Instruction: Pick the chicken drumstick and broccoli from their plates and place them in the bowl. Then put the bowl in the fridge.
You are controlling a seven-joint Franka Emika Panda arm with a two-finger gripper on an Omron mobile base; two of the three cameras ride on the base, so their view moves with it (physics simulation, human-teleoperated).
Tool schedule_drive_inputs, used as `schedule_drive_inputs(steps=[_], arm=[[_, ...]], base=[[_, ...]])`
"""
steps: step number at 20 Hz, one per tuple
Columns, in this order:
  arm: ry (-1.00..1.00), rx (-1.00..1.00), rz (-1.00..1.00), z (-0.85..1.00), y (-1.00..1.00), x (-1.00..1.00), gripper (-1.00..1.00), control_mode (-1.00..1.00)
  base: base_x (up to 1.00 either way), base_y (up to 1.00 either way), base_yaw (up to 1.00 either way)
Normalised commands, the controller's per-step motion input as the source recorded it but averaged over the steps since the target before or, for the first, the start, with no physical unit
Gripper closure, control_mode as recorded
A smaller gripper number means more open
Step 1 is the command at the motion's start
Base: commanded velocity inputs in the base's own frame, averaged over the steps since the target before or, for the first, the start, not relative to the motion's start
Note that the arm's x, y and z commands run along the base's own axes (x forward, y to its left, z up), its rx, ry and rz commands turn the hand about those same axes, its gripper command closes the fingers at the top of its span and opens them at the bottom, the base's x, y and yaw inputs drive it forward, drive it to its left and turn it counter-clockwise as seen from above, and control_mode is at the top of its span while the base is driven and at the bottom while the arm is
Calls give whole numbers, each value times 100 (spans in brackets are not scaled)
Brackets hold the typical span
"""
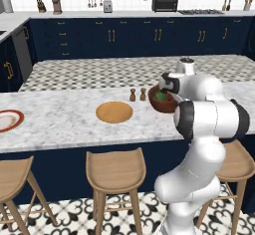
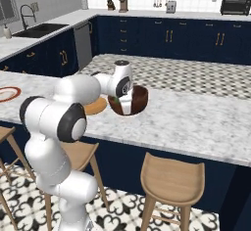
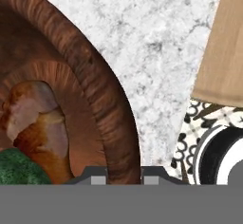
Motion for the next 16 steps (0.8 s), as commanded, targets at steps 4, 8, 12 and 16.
schedule_drive_inputs(steps=[4,8,12,16], arm=[[-15,6,-46,46,24,-73,100,-100],[5,3,-11,77,3,-93,100,-100],[0,7,-1,65,12,-100,100,-100],[-9,10,2,26,19,-99,100,-100]], base=[[0,0,0],[0,0,0],[0,0,0],[0,0,0]])
